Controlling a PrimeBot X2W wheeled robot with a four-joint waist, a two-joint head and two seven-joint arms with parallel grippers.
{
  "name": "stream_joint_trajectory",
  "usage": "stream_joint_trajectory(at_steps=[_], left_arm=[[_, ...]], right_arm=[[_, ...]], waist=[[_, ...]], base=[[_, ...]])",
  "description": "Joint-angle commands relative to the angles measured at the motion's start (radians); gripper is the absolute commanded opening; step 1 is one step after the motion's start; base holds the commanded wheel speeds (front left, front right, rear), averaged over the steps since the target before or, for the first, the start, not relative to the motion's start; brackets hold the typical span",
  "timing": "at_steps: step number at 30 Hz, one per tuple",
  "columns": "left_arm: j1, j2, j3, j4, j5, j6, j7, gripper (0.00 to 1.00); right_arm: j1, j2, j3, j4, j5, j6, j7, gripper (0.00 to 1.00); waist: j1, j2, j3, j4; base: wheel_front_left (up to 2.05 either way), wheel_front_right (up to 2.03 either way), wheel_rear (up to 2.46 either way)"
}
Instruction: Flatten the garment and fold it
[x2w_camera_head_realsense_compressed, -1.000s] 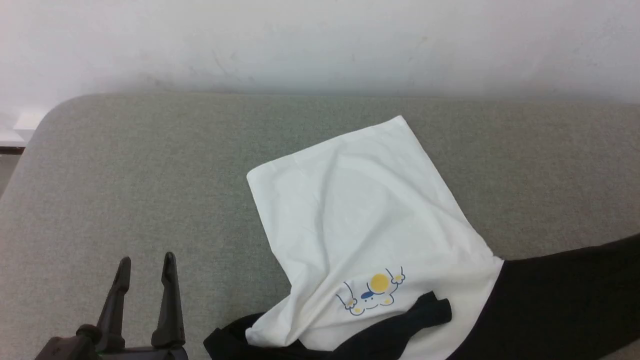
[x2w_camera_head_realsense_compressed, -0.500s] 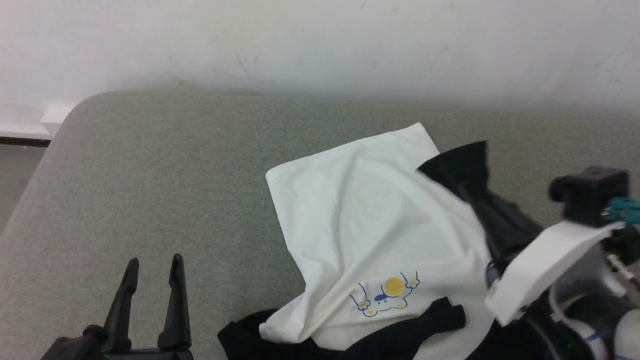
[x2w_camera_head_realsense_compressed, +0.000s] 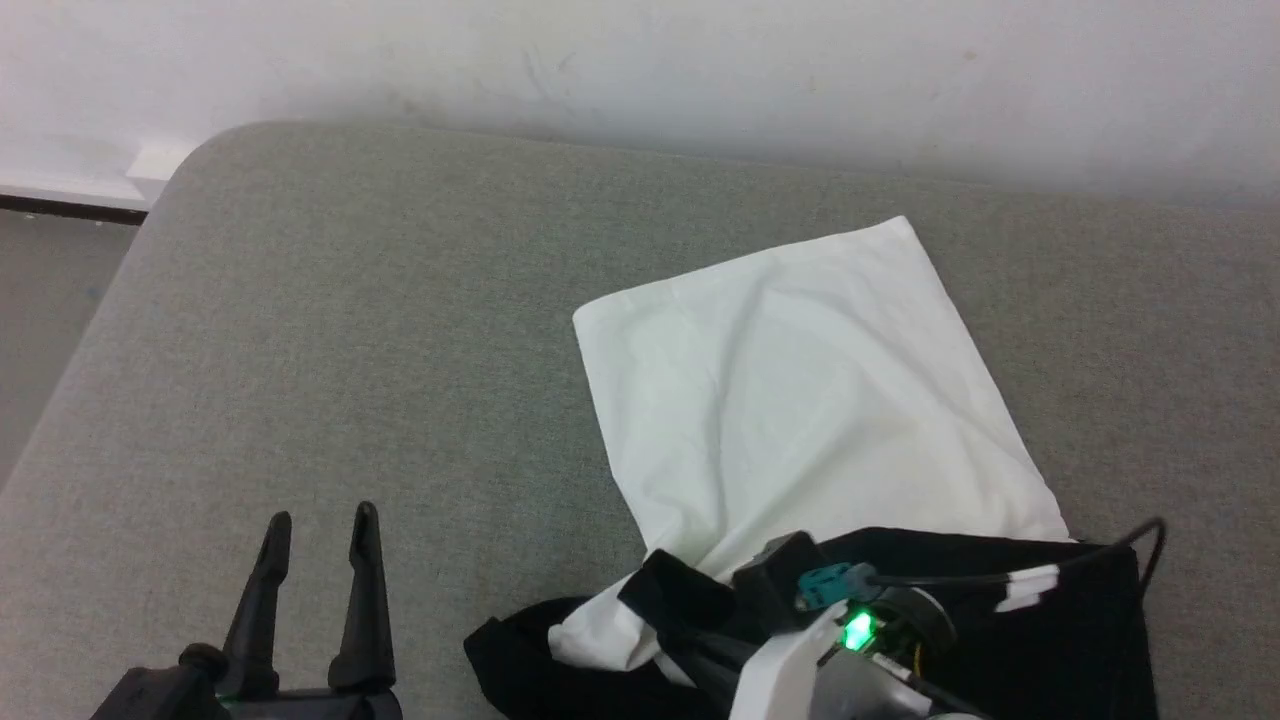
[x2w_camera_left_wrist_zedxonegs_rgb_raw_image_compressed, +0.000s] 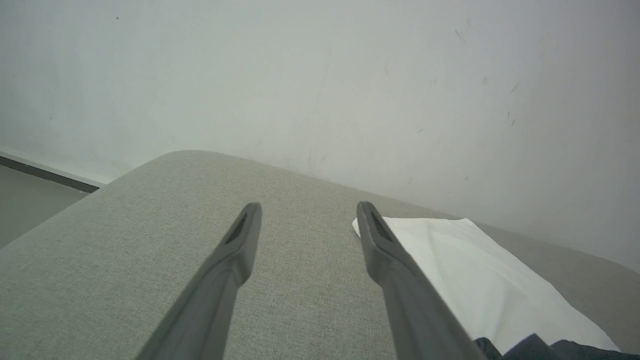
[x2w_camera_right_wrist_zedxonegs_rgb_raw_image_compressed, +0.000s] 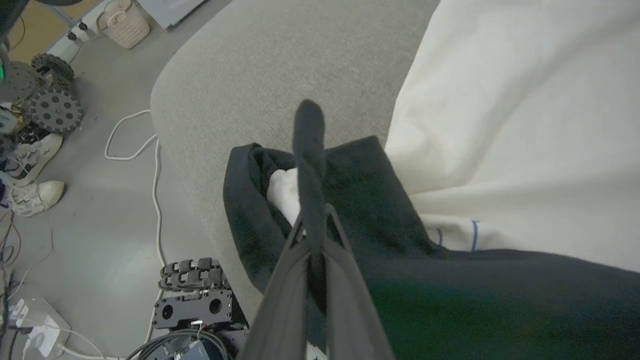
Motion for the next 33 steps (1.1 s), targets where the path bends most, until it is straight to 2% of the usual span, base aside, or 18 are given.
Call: stream_joint_trajectory(at_steps=[1,7,8,9,10,11,15,19,24,29,30,31,32,33], left_arm=[[-0.016,-0.004,-0.003,0.008,-0.005,-0.007,-0.007,1.0],[-0.03,-0.009,-0.017,0.028,-0.01,-0.014,-0.009,1.0],[-0.032,-0.01,-0.02,0.031,-0.01,-0.015,-0.009,1.0],[-0.034,-0.011,-0.023,0.033,-0.01,-0.015,-0.009,1.0],[-0.036,-0.012,-0.027,0.036,-0.01,-0.016,-0.008,1.0],[-0.037,-0.013,-0.029,0.039,-0.01,-0.015,-0.008,1.0],[-0.036,-0.013,-0.03,0.045,-0.011,-0.011,-0.007,1.0],[-0.034,-0.001,-0.021,0.03,-0.006,-0.005,0.0,1.0],[-0.034,0.009,-0.009,-0.006,-0.011,0.0,0.009,1.0],[-0.042,0.016,-0.002,-0.029,-0.01,0.0,0.003,1.0],[-0.043,0.018,-0.001,-0.03,-0.009,-0.002,-0.002,1.0],[-0.043,0.018,-0.001,-0.03,-0.009,-0.002,-0.002,1.0],[-0.041,0.023,0.001,-0.028,-0.001,-0.003,-0.014,1.0],[-0.041,0.023,0.001,-0.028,-0.001,-0.003,-0.014,1.0]], right_arm=[[-0.023,0.001,0.028,0.044,-0.001,-0.001,-0.017,0.0],[-0.085,0.014,0.119,0.276,-0.016,-0.001,-0.087,0.0],[-0.097,0.017,0.12,0.312,-0.023,-0.001,-0.106,0.18],[-0.111,0.019,0.124,0.346,-0.033,-0.001,-0.124,0.41],[-0.123,0.021,0.125,0.379,-0.039,-0.001,-0.14,0.79],[-0.132,0.023,0.117,0.41,-0.039,-0.001,-0.155,1.0],[-0.17,0.029,0.098,0.46,-0.009,-0.001,-0.188,1.0],[-0.188,0.03,0.031,0.374,0.05,-0.001,-0.181,1.0],[-0.132,0.024,-0.185,0.145,0.061,-0.001,-0.14,1.0],[-0.03,0.026,-0.474,-0.109,-0.055,-0.001,-0.183,1.0],[-0.008,0.026,-0.52,-0.153,-0.09,-0.001,-0.202,1.0],[-0.008,0.026,-0.52,-0.153,-0.09,-0.001,-0.202,1.0],[0.039,0.028,-0.613,-0.228,-0.148,-0.001,-0.25,1.0],[0.039,0.028,-0.613,-0.228,-0.148,-0.001,-0.25,1.0]], waist=[[-0.0001,0.0,0.006,0.018],[-0.0001,0.0,-0.003,0.053],[-0.0001,0.0,-0.004,0.058],[-0.0001,0.0,-0.006,0.062],[-0.0001,0.0,-0.008,0.065],[-0.0001,0.0,-0.011,0.067],[-0.0001,0.0,-0.024,0.06],[-0.0001,0.0,-0.037,0.029],[-0.0001,0.0,-0.046,-0.026],[-0.0001,0.0,-0.042,-0.071],[-0.0001,0.0,-0.04,-0.077],[-0.0001,0.0,-0.04,-0.077],[-0.0001,0.0,-0.035,-0.092],[-0.0001,0.0,-0.035,-0.092]], base=[[0.0,0.0,0.0],[0.0,0.0,0.0],[0.0,0.0,0.0],[0.0,0.0,0.0],[0.0,0.0,0.0],[0.0,0.0,0.0],[0.0,0.0,0.0],[0.0,0.0,0.0],[0.0,0.0,0.0],[0.0,0.0,0.0],[0.0,0.0,0.0],[0.0,0.0,0.0],[0.0,0.0,0.0],[0.0,0.0,0.0]])
